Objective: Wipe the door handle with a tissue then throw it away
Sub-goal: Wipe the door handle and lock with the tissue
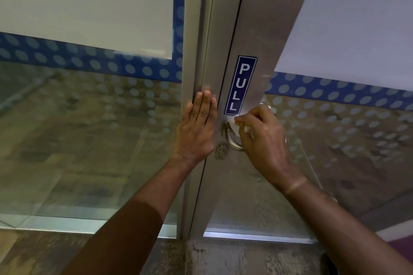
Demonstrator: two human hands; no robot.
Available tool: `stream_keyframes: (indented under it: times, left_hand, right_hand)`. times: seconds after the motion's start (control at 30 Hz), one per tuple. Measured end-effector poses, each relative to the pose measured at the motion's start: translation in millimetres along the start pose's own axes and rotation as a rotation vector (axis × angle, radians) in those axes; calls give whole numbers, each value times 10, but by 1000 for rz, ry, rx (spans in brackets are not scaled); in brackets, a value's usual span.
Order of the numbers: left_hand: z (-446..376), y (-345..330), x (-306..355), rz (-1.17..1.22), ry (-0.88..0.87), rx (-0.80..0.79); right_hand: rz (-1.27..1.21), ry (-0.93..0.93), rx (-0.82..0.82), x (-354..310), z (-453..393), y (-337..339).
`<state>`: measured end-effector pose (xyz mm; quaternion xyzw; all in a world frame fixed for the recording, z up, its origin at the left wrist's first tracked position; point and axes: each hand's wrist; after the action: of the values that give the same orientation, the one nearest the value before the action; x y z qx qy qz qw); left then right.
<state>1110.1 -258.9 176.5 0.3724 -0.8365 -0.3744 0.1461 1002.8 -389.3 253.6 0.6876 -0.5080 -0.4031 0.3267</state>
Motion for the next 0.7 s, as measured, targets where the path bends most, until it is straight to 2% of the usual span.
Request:
stream_keyframes:
  times: [0.17,0.43,0.7]
  left_hand:
    - [20,-2,-14,-12,-3,-28]
    - [38,15,-24,-32,23,-63]
    - [44,37,-39,-35,25,-58]
  right_hand:
    - [99,16,-177,-92,-36,-150]
    - [200,51,-248,-220,-22,-268]
    - [455,252,-308,-202,-79,-295]
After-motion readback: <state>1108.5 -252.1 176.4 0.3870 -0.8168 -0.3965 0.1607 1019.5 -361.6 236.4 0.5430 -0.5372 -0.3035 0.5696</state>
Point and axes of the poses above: each hand's wrist, its own z-axis away from the middle knuckle, its own y-axis out of the back of the hand, x = y × z, and after that the axes turned 14 degrees about -x, right-handed
